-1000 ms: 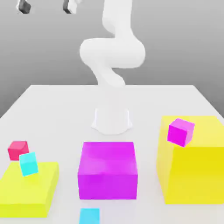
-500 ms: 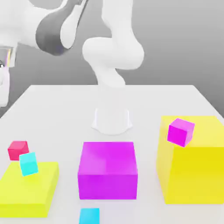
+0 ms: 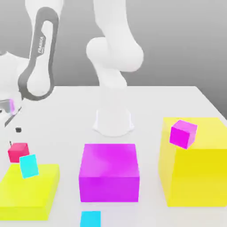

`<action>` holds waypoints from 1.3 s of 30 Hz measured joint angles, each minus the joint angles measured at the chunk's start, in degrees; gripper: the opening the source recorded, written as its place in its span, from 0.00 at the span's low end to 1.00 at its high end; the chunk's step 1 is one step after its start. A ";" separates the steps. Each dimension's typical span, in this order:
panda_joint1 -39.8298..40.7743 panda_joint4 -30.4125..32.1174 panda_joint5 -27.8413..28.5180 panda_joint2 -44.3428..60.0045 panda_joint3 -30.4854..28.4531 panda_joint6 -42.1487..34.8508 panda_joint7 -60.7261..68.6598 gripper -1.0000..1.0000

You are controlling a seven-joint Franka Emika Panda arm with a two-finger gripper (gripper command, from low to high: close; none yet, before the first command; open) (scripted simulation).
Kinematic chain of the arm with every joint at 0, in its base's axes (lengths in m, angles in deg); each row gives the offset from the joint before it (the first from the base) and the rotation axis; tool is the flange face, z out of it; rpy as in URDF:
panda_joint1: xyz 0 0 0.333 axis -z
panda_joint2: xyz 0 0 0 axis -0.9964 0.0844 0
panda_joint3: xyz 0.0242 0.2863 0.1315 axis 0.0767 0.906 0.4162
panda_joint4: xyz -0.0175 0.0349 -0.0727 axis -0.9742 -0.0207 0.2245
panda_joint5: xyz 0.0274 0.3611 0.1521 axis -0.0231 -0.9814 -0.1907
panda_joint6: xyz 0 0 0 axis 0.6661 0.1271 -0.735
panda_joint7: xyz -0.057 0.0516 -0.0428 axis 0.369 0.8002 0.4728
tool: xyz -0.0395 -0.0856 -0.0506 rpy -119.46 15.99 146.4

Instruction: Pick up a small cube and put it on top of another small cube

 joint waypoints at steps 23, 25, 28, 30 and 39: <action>-5.11 -1.12 11.21 -11.80 2.41 -12.90 -13.15 0.00; -7.12 -1.90 11.51 -13.56 3.25 -15.42 -15.00 0.00; -10.11 -3.07 11.16 -16.23 4.82 -19.21 -17.19 0.00; -11.66 -3.84 10.48 -18.02 5.99 -21.72 -18.34 0.00; -13.82 -3.35 8.94 -11.05 7.33 -14.18 -19.08 1.00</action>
